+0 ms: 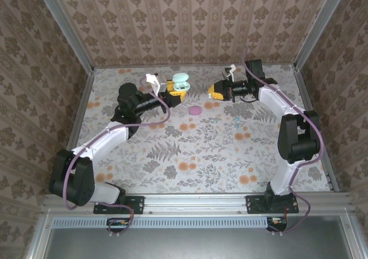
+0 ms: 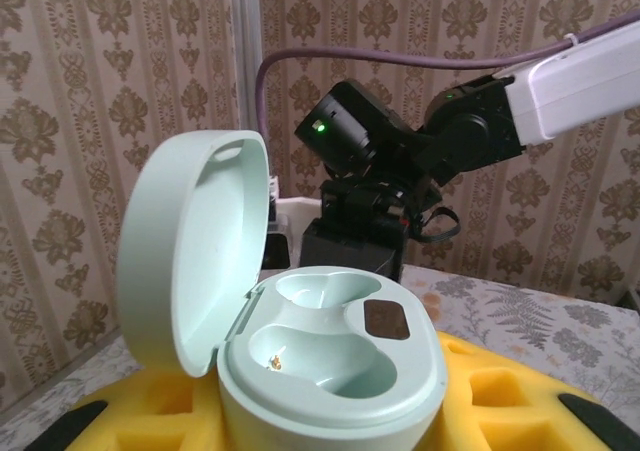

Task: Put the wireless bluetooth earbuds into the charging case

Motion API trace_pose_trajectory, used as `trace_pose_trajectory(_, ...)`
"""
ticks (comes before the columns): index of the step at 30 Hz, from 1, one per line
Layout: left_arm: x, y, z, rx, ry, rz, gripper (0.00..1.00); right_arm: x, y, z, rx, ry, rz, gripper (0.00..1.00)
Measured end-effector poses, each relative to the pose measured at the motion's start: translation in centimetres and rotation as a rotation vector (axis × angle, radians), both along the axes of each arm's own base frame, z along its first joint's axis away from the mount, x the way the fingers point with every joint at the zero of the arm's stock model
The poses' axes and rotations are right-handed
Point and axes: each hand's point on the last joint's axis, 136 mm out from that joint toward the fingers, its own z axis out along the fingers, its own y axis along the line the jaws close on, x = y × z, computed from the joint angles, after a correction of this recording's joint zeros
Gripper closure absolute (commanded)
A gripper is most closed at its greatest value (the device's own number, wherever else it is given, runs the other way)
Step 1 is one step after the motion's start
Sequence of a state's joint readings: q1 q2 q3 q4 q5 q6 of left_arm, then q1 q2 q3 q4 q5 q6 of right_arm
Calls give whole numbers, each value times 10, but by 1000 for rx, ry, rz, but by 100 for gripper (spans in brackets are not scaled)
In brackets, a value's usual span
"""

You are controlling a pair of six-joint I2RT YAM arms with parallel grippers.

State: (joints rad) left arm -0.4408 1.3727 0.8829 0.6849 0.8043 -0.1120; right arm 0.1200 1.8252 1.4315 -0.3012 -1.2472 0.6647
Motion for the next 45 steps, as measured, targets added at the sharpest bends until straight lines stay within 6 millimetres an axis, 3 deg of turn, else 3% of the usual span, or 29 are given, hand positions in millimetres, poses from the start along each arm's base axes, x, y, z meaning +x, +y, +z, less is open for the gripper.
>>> trace_pose_trajectory(4, 8, 10, -1, 2, 2, 30, 75, -9, 7, 15, 60, 11, 54, 79)
trace_pose_trajectory(15, 5, 11, -3, 15, -16, 16, 75, -15, 17, 43, 77, -23, 79, 80)
trace_pose_trajectory(23, 0, 9, -3, 22, -28, -15, 75, -32, 37, 111, 41, -300, 71, 80)
trace_pose_trajectory(27, -1, 8, -4, 23, -27, -26, 75, -39, 50, 136, 49, -380, 91, 81)
trace_pose_trajectory(35, 0, 2, -12, 23, -1, -39, 75, -45, 60, 149, 57, -404, 105, 81)
trace_pose_trajectory(45, -1, 1, -11, 18, 0, -48, 75, -37, 69, 141, 85, -284, 115, 81)
